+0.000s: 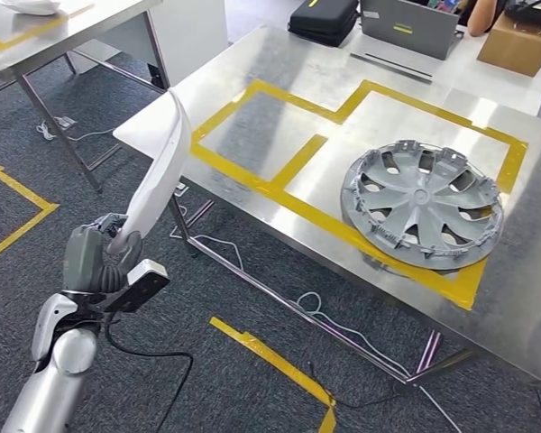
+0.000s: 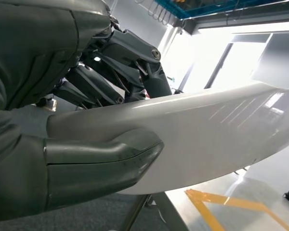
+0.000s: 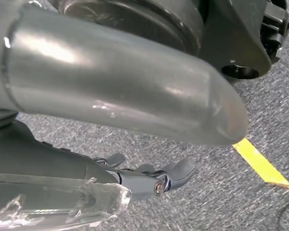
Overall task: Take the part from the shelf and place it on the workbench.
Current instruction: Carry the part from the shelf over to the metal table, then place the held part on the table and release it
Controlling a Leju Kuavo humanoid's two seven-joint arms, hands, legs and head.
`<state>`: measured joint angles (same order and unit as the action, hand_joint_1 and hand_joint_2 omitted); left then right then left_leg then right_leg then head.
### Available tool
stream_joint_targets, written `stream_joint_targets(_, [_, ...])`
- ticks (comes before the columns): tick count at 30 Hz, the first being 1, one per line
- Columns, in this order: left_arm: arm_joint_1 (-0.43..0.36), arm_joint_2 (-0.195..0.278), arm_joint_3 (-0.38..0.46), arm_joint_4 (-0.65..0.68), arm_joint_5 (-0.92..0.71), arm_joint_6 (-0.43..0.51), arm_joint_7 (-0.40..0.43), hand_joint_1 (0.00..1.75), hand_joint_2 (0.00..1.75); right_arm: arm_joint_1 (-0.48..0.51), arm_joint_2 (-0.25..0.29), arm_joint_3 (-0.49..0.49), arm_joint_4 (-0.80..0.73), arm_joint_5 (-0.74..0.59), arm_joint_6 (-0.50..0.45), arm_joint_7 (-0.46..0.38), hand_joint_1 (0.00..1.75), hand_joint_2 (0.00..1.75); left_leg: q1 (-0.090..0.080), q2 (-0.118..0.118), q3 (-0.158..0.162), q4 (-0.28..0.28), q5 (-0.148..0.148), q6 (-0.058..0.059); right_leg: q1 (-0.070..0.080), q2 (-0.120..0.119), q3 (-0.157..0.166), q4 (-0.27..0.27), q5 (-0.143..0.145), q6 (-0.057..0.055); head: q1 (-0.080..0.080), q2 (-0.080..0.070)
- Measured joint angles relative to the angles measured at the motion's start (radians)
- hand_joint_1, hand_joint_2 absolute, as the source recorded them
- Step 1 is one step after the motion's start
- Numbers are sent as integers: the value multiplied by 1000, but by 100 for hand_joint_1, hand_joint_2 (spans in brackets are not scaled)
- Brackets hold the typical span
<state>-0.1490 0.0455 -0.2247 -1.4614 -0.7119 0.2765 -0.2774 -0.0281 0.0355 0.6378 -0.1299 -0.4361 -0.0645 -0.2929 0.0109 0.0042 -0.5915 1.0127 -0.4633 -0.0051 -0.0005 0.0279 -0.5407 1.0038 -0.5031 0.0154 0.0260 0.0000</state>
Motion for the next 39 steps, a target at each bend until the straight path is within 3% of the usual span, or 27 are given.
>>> stream_joint_targets(3, [-1, -5, 4, 0, 0, 4, -3, 175, 175, 1, 0, 3, 0, 0, 0, 0, 0, 0, 3, 1, 11, -5, -4, 19, -2, -9, -19, 36, -16, 14, 3, 0])
stream_joint_targets(4, [-2, -7, 5, 0, 0, 5, -4, 175, 175, 0, 0, 4, 0, 0, 0, 0, 0, 0, 4, 1, 15, -6, -6, 24, -3, -13, -44, 79, -36, 17, 4, 0])
stream_joint_targets(7, [-1, -11, 6, 1, 1, 8, -7, 175, 175, 1, 0, 6, -1, 0, 0, 0, 0, 0, 1, 2, 22, -6, -17, 31, -5, -19, -158, 263, -102, 25, 8, 0])
stream_joint_targets(8, [0, -12, 6, 1, 2, 10, -8, 175, 175, 2, 0, 7, -1, 0, 0, 0, 0, 0, 1, 2, 26, -6, -21, 31, -6, -19, -182, 288, -99, 27, 8, 0])
stream_joint_targets(9, [1, -13, 6, 1, 3, 13, -9, 175, 175, 4, 0, 7, -1, 0, -1, 0, 0, 0, 0, 2, 33, -6, -27, 29, -6, -19, -188, 275, -75, 26, 8, 0])
stream_joint_targets(11, [1, -14, 7, 2, 6, 19, -12, 175, 175, 7, 0, 7, -1, 0, -2, 0, 0, 0, 1, 1, 51, -6, -40, 25, -6, -22, -149, 157, 12, 22, 8, 0])
stream_joint_targets(12, [1, -15, 8, 2, 8, 22, -13, 175, 175, 8, 0, 7, -1, 0, -2, 0, 0, 0, 0, 2, 59, -7, -47, 21, -4, -25, -126, 98, 38, 18, 8, 0])
stream_joint_targets(14, [-1, -16, 9, 2, 10, 28, -17, 175, 175, 7, 0, 7, -1, 0, -4, 0, 0, 0, -1, 3, 69, -7, -58, 10, 2, -30, -95, 30, 46, 4, 8, 0])
stream_joint_targets(17, [-1, -18, 11, 3, 11, 31, -21, 175, 175, 9, 0, 7, -1, 0, -6, 0, 0, 0, -1, 4, 79, 8, -63, -8, 3, -29, -72, 14, 39, -18, 4, 0])
stream_joint_targets(19, [-5, -18, 12, 3, 12, 33, -22, 175, 175, 9, 0, 8, -1, 0, -8, 0, 0, 0, 0, 2, 46, 80, -68, -15, -1, -28, -50, 9, 33, -29, 0, 0])
stream_joint_targets(22, [-3, -18, 13, 4, 12, 35, -23, 175, 175, 7, 0, 8, -1, 0, -9, 0, 0, 0, 1, 1, -71, 252, -132, -22, -1, -23, -26, 6, 14, -40, -2, 0])
stream_joint_targets(23, [0, -18, 13, 6, 12, 35, -23, 175, 175, 8, 0, 8, -1, 0, -9, 0, 0, 0, 1, 1, -99, 277, -151, -22, 0, -21, -16, 6, 6, -41, -2, 0])
stream_joint_targets(24, [1, -18, 14, 7, 12, 35, -23, 175, 175, 9, 0, 8, -1, 0, -9, 0, 0, 0, 1, 1, -114, 274, -152, -21, 0, -18, -5, 6, -3, -41, -2, 0])
stream_joint_targets(25, [2, -18, 15, 8, 12, 35, -23, 175, 175, 10, 0, 8, -1, 0, -9, 0, 0, 0, 0, 1, -113, 241, -127, -18, 1, -15, 8, 6, -12, -40, -2, 0])
stream_joint_targets(27, [2, -17, 16, 9, 13, 36, -23, 175, 175, 10, 1, 10, -2, 0, -8, 0, 0, 0, -5, 0, -89, 123, -30, -8, 3, -11, 33, 7, -32, -36, -2, 0])
stream_joint_targets(28, [1, -17, 16, 10, 14, 36, -23, 175, 175, 10, 1, 12, -2, 0, -8, 0, 0, 0, -7, -1, -79, 74, 4, -2, 4, -9, 40, 8, -43, -31, -2, 0])
stream_joint_targets(29, [1, -17, 17, 10, 15, 37, -23, 175, 175, 9, 1, 13, -2, 0, -8, 0, 0, 0, -10, -2, -72, 42, 22, 2, 6, -8, 44, 7, -54, -25, -2, 0])
stream_joint_targets(33, [-3, -18, 18, 11, 18, 39, -25, 175, 175, 9, 1, 16, -2, 0, -8, 0, 0, 0, -8, -7, -38, 13, 18, 28, 7, -11, 66, 29, -71, 2, 1, 0])
stream_joint_targets(35, [-6, -19, 19, 11, 18, 40, -27, 175, 175, 8, 1, 16, -2, 0, -8, 0, 0, 0, -5, -6, -18, 10, 12, 36, 5, -16, 28, 101, -111, 12, 6, 0])
stream_joint_targets(37, [-5, -19, 19, 11, 15, 41, -28, 175, 175, 6, 1, 16, -2, 0, -7, 0, 0, 0, -5, -6, -7, 10, -4, 38, 0, -18, -54, 222, -163, 19, 10, 0])
stream_joint_targets(38, [-3, -20, 19, 12, 14, 41, -29, 175, 175, 7, 1, 16, -2, 0, -6, 0, 0, 0, -5, -6, 1, 10, -12, 37, -1, -18, -92, 262, -173, 20, 10, 0])
stream_joint_targets(39, [-1, -20, 19, 12, 12, 41, -29, 175, 175, 8, 1, 17, -2, 0, -6, 0, 0, 0, -5, -7, 11, 11, -22, 36, -2, -19, -116, 272, -165, 20, 10, 0])
